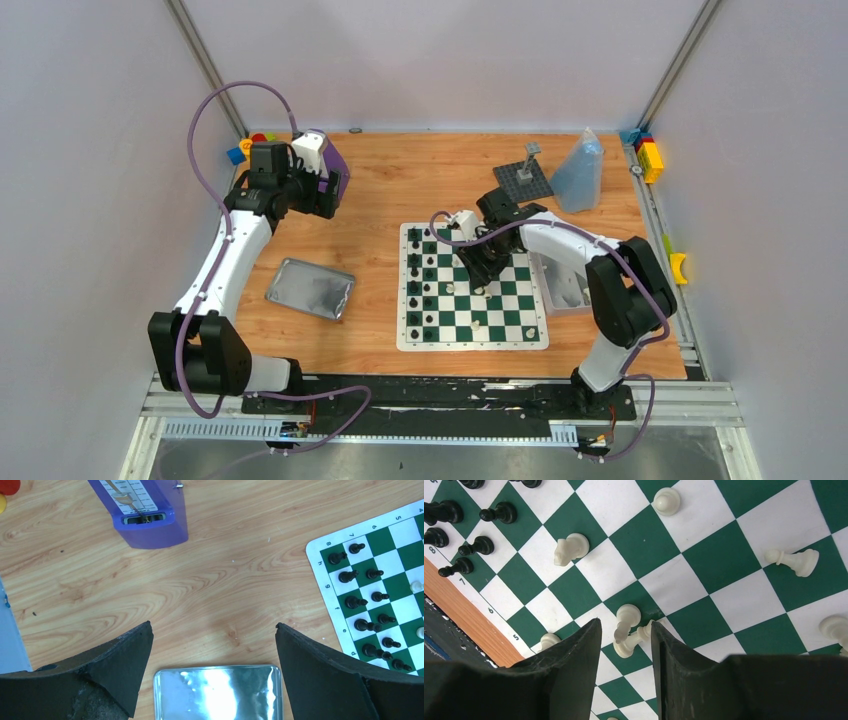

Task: Set up the chess pieces on the board
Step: Pick up the chess piece from the chessboard.

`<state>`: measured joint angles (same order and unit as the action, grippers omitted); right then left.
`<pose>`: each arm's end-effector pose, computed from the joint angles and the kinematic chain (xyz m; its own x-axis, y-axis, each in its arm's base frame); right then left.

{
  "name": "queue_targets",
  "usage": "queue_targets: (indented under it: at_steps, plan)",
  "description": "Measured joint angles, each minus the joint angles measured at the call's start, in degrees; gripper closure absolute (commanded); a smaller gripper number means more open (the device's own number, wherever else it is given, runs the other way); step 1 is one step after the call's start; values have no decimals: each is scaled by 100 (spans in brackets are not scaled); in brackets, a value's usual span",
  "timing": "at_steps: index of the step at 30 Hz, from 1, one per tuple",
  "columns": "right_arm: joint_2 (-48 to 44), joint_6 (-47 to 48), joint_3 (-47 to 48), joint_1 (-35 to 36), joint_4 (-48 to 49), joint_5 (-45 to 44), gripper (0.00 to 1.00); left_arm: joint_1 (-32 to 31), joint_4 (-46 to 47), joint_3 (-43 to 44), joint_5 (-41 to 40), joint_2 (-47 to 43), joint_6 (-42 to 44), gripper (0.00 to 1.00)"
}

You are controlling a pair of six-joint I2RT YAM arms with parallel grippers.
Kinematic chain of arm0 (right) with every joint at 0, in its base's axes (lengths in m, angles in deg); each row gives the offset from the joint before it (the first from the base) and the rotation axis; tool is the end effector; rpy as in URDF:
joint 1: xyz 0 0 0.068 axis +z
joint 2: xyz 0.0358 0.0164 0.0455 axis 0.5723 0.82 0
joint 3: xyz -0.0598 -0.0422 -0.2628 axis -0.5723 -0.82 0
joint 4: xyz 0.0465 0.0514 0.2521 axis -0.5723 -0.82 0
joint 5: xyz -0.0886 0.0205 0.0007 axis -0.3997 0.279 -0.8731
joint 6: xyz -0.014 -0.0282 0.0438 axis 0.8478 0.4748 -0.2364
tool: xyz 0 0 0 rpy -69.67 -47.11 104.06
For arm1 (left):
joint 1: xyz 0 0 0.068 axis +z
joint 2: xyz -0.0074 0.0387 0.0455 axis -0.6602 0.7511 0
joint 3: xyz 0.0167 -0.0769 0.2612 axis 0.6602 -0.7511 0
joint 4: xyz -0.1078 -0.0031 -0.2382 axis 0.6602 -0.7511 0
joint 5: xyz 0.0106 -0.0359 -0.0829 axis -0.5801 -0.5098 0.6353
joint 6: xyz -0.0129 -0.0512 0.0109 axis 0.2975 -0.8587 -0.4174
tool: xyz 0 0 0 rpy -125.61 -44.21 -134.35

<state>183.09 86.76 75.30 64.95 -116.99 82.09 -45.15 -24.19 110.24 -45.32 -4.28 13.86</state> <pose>0.2758 0.1743 0.1862 -0.5971 -0.7082 -0.3767 -0.8010 0.5516 0.2327 0.2968 -0.0273 0.3258 -0.5913 0.1779 -0.7866 0.3124 0.9497 -0.0201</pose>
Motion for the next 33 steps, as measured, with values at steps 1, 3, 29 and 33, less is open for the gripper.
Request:
queue_targets:
  at_steps: [1,3,29,33]
  plan:
    - [17,0,0,0,-2,0,58,0,0,0,-2,0,-2,0]
    - [39,2,0,0,0,0,59,0,2,0,0,0,0,0]
    - [-785,-13,-50,-354,-68,-72,100,2,0,0,15,0,-2,0]
    - [-1062,-4,-192,-785,-81,-136,100,2,0,0,22,0,-2,0]
